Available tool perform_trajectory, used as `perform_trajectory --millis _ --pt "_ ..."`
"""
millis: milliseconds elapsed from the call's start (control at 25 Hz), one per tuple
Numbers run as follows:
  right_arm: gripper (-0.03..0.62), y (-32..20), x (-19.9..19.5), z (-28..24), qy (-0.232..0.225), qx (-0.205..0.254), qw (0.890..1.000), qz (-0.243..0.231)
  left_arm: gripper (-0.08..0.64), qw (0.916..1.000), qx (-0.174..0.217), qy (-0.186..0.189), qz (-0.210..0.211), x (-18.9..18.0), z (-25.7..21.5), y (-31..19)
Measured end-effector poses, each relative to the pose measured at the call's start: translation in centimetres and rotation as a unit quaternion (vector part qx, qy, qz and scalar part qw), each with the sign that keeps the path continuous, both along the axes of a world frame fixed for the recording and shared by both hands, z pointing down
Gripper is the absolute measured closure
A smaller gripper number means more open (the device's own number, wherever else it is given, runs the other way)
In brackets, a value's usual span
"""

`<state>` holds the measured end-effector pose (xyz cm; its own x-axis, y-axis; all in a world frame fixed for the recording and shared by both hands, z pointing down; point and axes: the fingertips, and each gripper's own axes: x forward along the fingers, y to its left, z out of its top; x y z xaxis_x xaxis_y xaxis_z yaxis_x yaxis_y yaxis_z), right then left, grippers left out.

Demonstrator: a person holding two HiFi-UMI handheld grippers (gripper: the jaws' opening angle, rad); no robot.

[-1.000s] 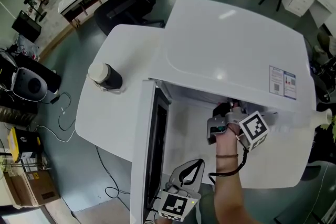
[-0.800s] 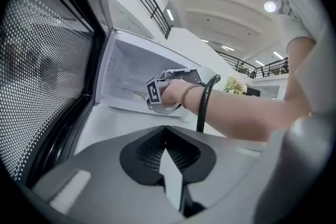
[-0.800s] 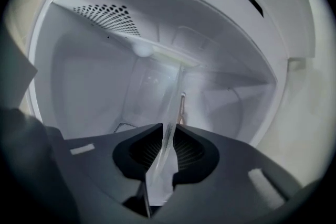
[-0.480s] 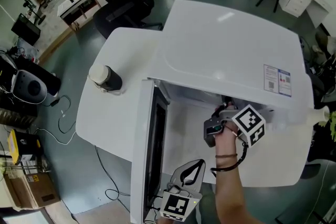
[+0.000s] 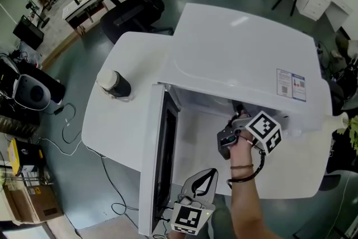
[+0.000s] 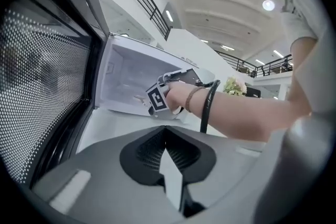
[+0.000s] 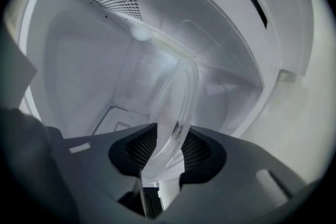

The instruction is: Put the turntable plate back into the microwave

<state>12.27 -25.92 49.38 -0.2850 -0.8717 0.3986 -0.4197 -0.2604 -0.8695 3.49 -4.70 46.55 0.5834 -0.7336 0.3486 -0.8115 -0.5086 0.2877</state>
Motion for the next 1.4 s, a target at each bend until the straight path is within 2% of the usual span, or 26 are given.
perform_trajectory --millis 480,1400 --pt "0.476 0.9 -0.4 -0.2 -0.013 -0.011 1.000 -0.016 0.561 0.9998 -0.012 0.007 -0.013 0.0 -0.6 0.5" --pt "0.476 3.9 -1.5 0.7 -0.037 -0.028 0.998 -0.038 0.561 1.0000 0.007 0.004 -0.003 0.5 -1.0 2.5"
